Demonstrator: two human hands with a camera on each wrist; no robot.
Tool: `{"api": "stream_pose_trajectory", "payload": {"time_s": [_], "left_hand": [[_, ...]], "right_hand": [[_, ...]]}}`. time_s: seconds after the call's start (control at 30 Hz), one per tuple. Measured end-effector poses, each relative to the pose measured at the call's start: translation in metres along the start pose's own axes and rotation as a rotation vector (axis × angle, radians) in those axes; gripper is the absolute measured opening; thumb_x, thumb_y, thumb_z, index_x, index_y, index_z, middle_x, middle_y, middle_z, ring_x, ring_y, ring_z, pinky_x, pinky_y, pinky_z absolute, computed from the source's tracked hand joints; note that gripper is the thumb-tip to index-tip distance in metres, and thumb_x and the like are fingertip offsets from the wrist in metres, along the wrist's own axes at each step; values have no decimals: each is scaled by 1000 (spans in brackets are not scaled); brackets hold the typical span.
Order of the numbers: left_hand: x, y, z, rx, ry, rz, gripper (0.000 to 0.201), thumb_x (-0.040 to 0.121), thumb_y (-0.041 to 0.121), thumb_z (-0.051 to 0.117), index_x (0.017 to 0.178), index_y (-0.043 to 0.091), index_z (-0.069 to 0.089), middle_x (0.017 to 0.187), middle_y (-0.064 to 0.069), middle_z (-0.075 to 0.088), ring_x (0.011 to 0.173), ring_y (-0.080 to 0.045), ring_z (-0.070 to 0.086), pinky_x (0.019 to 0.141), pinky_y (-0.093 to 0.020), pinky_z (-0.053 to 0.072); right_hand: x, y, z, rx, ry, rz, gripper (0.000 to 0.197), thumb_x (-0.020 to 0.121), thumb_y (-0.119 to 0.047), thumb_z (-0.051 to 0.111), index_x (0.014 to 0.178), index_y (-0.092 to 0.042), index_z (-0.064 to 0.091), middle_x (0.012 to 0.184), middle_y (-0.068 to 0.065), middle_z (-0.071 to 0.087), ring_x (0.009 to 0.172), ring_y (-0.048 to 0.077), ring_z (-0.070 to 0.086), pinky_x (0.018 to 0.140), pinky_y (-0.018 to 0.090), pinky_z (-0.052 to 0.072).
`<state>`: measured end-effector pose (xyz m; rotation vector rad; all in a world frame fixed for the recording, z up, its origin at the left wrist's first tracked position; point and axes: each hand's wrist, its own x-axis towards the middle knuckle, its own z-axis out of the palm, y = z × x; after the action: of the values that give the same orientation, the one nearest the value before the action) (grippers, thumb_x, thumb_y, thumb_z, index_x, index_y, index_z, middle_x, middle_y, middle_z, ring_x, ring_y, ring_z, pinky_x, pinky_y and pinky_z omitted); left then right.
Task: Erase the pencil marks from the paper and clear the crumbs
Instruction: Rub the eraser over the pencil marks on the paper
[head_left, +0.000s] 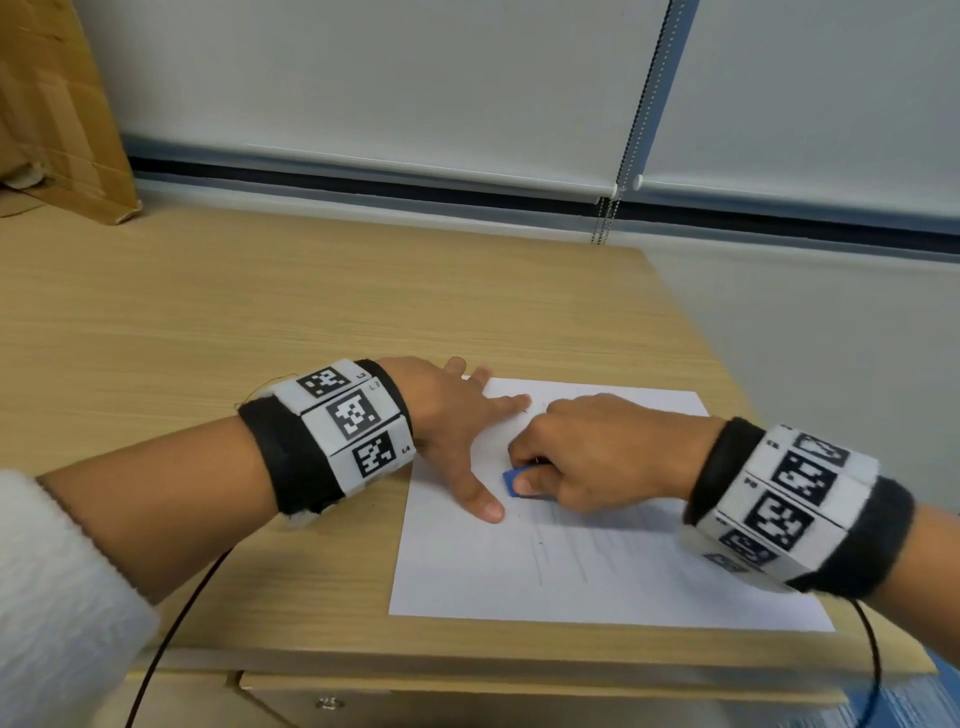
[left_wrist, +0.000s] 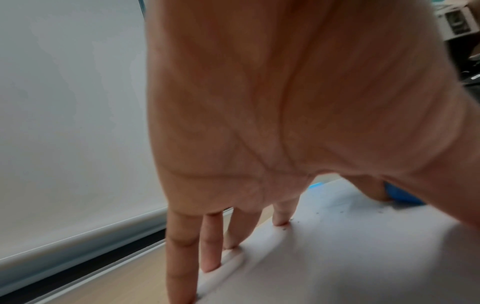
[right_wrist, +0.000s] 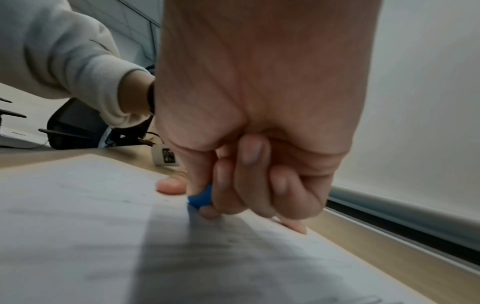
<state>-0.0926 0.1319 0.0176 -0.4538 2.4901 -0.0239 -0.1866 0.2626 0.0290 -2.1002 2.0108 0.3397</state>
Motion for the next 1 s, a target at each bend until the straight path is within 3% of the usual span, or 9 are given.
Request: {"api": "stream_pose_trajectory", "payload": {"time_s": [0.13, 0.17, 0.23, 0.33, 0.47, 0.57, 0.73, 0.83, 1.0], "left_hand": [[-7, 1, 2, -29, 27, 22, 121, 64, 77, 65, 150, 44, -13, 151, -1, -41, 148, -31, -7, 107, -53, 30], [-9, 2, 4, -29, 55, 42, 118, 65, 76, 66, 151, 42, -7, 154, -2, -36, 147, -33, 1, 104, -52, 36], [-14, 3, 8, 3, 163, 116, 103, 69, 73, 66, 149, 34, 15, 155, -7, -6, 138, -33, 19, 98, -47, 43], [-25, 6, 15, 29, 263, 228, 82, 73, 70, 64, 134, 21, 37, 138, -5, 26, 123, -21, 31, 93, -42, 46], [-35, 5, 21, 5, 156, 228, 110, 58, 79, 69, 142, 21, 28, 131, 3, 29, 119, -16, 32, 96, -41, 45], [-35, 7, 23, 83, 141, 200, 122, 61, 81, 65, 147, 8, 19, 143, -3, 25, 127, -18, 31, 104, -38, 40], [-40, 8, 22, 98, 109, 179, 124, 65, 81, 61, 151, 5, 12, 158, -8, 10, 140, -21, 20, 112, -39, 32], [-39, 7, 23, 75, 117, 186, 124, 64, 81, 62, 151, 8, 13, 159, -6, 7, 141, -20, 19, 112, -38, 31], [-39, 9, 22, 82, 101, 168, 127, 63, 81, 62, 151, 5, 11, 157, -6, 11, 139, -20, 23, 110, -38, 34]], "right_hand": [[-8, -3, 7, 43, -27, 7, 28, 95, -37, 47, 75, -19, 51, 57, -3, 46, 54, 14, 41, 51, 30, 29], [-8, -4, 5, 59, -35, 17, 27, 95, -38, 48, 76, -19, 52, 58, -3, 46, 54, 14, 41, 51, 30, 29], [-6, -4, 3, 67, -46, 35, 28, 94, -38, 48, 79, -17, 56, 59, -3, 47, 54, 14, 41, 51, 29, 31], [-5, -4, 2, 73, -46, 39, 29, 94, -37, 50, 78, -14, 56, 60, -2, 47, 54, 15, 41, 51, 30, 31], [-6, -5, 1, 51, -35, 59, 30, 94, -37, 49, 73, -15, 51, 59, -2, 45, 53, 12, 38, 50, 31, 27], [-12, -13, 4, 45, -50, -3, 29, 94, -37, 49, 72, -17, 49, 59, -3, 47, 54, 14, 41, 54, 32, 33], [-9, -26, 1, 21, -77, -65, 28, 94, -39, 49, 77, -17, 55, 59, -4, 49, 54, 14, 44, 56, 32, 36], [-2, -23, 1, 48, -26, -43, 27, 94, -37, 50, 77, -17, 56, 58, -4, 46, 54, 13, 42, 53, 32, 33], [-11, -34, 3, 27, -119, -134, 28, 94, -38, 50, 76, -17, 55, 57, -4, 48, 55, 17, 45, 55, 32, 36]]}}
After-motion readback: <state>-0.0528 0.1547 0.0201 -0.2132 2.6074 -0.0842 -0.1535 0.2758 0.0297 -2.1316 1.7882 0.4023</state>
